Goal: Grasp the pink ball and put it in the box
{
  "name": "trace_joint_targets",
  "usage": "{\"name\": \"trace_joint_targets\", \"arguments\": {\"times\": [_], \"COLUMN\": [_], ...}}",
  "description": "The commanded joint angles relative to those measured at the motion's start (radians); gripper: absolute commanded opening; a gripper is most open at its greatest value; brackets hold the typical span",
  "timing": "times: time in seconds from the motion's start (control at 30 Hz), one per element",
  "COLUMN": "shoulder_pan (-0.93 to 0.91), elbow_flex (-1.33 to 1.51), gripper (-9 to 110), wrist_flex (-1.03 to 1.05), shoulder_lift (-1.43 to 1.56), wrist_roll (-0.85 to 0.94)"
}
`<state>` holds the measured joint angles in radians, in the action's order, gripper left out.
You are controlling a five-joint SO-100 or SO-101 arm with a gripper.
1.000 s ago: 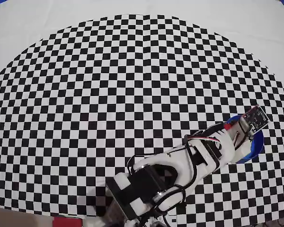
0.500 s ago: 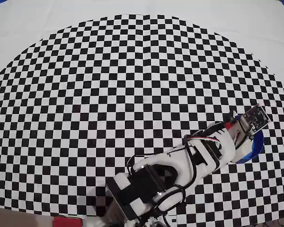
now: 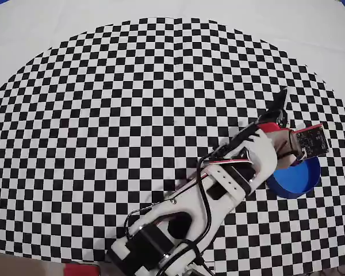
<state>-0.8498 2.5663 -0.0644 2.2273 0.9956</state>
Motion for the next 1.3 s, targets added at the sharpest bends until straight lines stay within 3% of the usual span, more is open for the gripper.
{"name": "trace_joint_targets", "arguments": {"times": [0.0,0.27,0.67,1.27], "shoulder_pan": [0.071,0.258,0.558,0.778], "elbow_flex": [-0.026,0.026,0.155,0.512], "gripper": [23,0,0,0], "wrist_flex": [-0.011,0.028,0.37,0.476], "shoulder_lift": [0.089,0.276,0.64,1.017], "wrist_roll": [-0.172,-0.531,-0.91,-0.934]}}
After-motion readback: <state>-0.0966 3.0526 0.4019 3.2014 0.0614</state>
